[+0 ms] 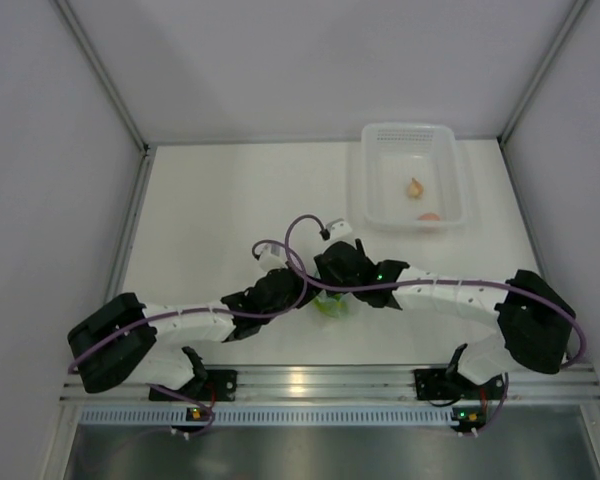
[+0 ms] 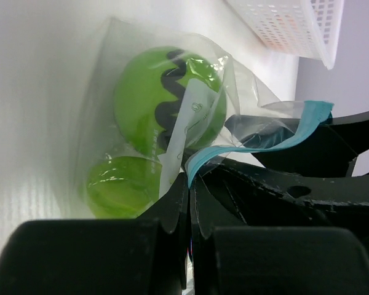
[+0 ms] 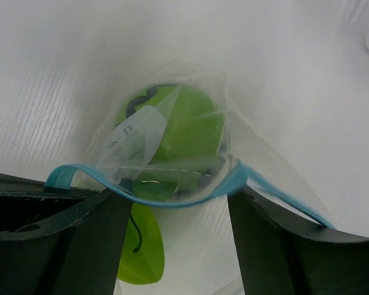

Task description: Open the zip-top bag and remove the fake food

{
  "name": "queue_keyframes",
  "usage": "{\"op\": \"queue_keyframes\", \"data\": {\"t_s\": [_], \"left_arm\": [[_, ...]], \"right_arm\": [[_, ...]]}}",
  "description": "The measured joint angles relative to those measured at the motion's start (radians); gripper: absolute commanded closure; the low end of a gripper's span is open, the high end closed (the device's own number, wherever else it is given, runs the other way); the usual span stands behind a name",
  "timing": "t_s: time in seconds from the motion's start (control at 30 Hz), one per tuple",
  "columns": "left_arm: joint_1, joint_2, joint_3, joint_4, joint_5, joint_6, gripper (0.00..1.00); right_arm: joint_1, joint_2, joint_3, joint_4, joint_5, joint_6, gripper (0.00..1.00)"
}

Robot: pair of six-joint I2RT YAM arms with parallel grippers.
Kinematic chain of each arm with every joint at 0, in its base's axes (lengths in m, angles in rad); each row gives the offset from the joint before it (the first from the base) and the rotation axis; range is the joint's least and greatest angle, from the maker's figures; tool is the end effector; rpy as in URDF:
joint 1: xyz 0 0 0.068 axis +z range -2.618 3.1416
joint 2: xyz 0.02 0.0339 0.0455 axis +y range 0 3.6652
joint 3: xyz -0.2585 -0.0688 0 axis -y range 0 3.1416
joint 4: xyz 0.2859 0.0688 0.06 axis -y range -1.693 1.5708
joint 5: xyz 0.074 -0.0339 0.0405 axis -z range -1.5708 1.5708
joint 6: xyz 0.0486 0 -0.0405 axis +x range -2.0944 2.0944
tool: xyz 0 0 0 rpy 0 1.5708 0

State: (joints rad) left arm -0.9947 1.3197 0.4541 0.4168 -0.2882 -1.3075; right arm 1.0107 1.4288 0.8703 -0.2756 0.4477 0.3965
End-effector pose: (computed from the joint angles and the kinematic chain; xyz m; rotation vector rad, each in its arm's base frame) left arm 0.1725 -0.2402 0.1328 -0.5399 2.1384 -1.1304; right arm 0.1968 0.2742 0.1815 -0.5025 2.2529 0.1750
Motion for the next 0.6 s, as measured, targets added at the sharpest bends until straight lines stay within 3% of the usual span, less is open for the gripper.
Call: {"op": "queue_keyframes", "data": {"t_s": [0.33,0.6], "left_arm": [[0.042,0.021,-0.027,-0.034,0.008,0.024,1.00],[0.074,0.020,-0.039,-0.025,0.034,0.032,1.00]], "right_arm": [[-0.026,0.195,0.061,0.103,-0.058,-0.131,0.24],[-0.054,0.222,0.072,0.149,-0.123,-0.204,0.15]]}}
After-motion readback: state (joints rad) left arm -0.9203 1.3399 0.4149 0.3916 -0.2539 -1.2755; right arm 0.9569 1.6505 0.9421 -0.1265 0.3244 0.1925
